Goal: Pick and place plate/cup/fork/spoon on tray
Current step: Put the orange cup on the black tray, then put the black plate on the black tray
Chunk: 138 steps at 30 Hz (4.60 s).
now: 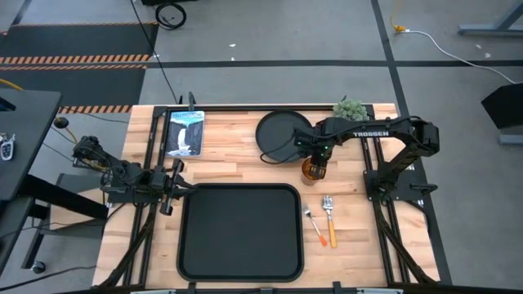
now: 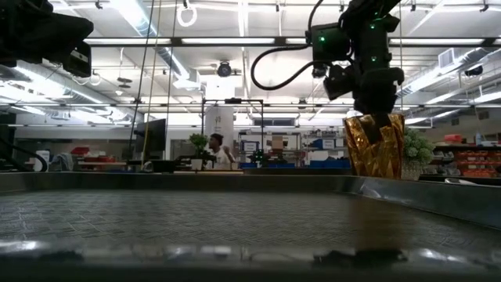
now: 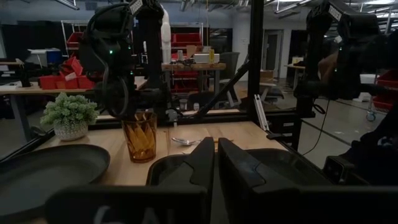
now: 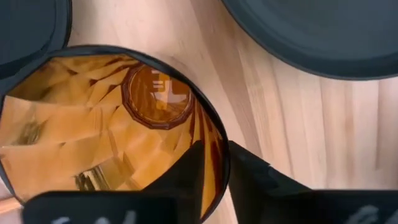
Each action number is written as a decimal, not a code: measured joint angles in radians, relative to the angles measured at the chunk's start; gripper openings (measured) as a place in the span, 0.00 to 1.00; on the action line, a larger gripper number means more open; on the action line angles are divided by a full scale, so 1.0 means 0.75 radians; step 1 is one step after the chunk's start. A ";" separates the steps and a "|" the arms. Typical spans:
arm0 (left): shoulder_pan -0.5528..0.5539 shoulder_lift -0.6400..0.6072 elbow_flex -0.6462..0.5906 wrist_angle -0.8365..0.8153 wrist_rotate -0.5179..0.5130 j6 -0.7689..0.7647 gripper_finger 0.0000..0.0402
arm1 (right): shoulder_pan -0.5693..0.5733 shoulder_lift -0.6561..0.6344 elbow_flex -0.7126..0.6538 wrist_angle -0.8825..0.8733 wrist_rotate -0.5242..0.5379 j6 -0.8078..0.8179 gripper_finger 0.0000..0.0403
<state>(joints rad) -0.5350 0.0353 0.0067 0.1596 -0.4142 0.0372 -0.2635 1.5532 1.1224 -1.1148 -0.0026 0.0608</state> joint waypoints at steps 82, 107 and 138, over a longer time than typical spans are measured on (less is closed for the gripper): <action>0.000 0.000 0.000 0.001 0.000 0.000 0.07 | 0.384 0.648 0.865 -0.269 -0.187 -0.153 0.24; 0.000 0.000 0.000 0.000 0.000 0.000 0.07 | 0.081 0.629 1.134 -0.248 -0.010 -0.188 0.38; 0.000 0.000 0.000 0.000 0.000 0.000 0.07 | -0.069 0.040 -0.265 0.661 0.256 -0.596 0.41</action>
<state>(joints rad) -0.5350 0.0349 0.0067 0.1596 -0.4145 0.0372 -0.3154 1.5828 0.9237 -0.6187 0.1898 -0.3860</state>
